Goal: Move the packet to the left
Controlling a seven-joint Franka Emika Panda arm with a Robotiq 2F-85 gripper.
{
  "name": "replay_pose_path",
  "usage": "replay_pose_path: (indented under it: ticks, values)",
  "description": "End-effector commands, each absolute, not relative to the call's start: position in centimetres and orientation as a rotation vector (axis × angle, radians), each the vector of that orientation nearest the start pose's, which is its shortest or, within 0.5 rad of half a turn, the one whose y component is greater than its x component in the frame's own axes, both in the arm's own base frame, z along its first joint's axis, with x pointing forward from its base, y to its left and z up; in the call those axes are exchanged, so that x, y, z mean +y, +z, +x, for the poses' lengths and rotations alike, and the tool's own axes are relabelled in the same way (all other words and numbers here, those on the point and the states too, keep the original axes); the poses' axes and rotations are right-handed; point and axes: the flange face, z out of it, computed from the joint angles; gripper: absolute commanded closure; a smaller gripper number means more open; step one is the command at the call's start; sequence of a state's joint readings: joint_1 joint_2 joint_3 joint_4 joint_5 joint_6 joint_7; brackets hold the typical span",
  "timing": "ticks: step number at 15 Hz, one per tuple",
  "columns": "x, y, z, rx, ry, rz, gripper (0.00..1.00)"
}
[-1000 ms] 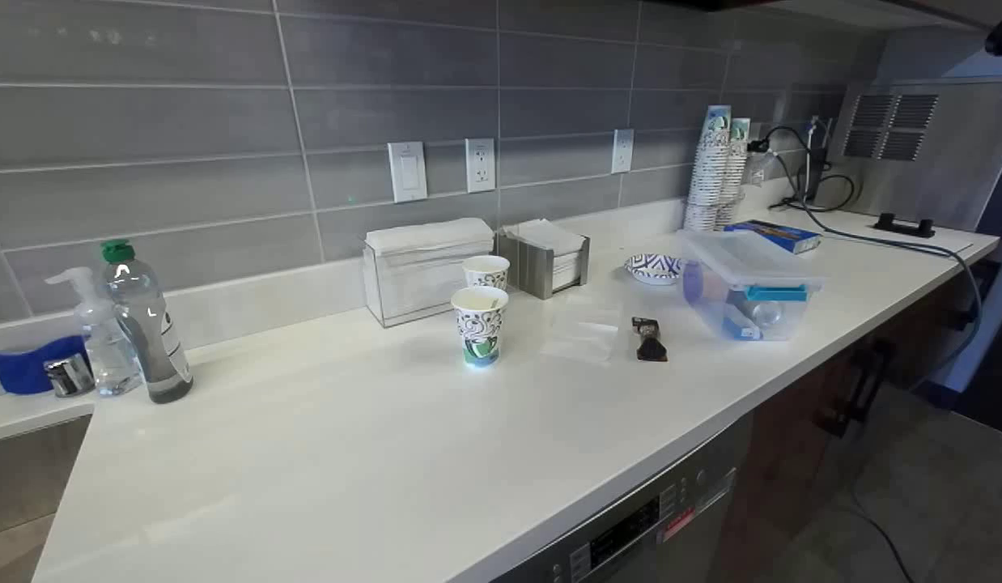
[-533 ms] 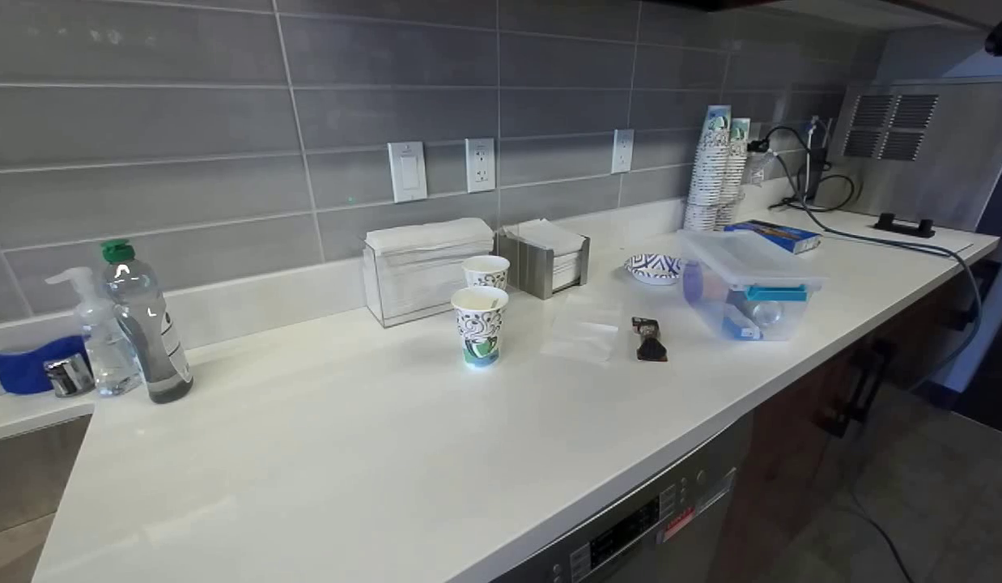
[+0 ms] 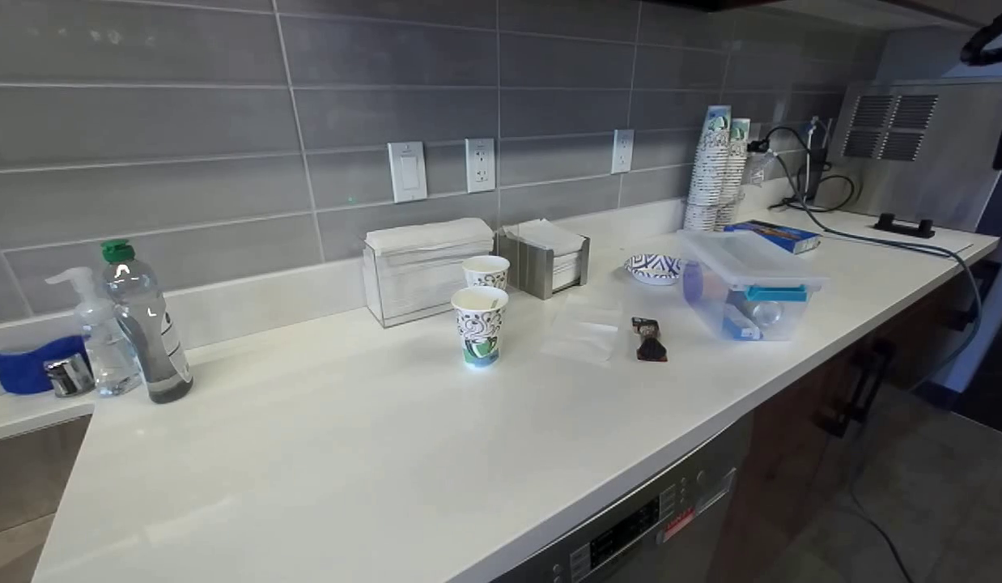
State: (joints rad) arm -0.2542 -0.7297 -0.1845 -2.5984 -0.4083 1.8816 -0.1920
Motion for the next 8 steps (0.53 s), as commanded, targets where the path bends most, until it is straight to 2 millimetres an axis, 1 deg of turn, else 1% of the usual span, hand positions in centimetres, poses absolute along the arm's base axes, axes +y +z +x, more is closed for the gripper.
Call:
replay_pose_path:
  ticks: [1, 3, 5, 8]
  values:
    - [-12.5, 45.7, 32.7, 0.26, 0.221, -3.406, 0.0]
    - [-9.5, 44.6, 35.0, 0.347, 0.219, -3.363, 0.0]
    - [-7.1, 43.6, 37.3, 0.433, 0.275, -3.3, 0.0]
    - [-4.1, 42.2, 40.3, 0.639, 0.306, -3.179, 0.0]
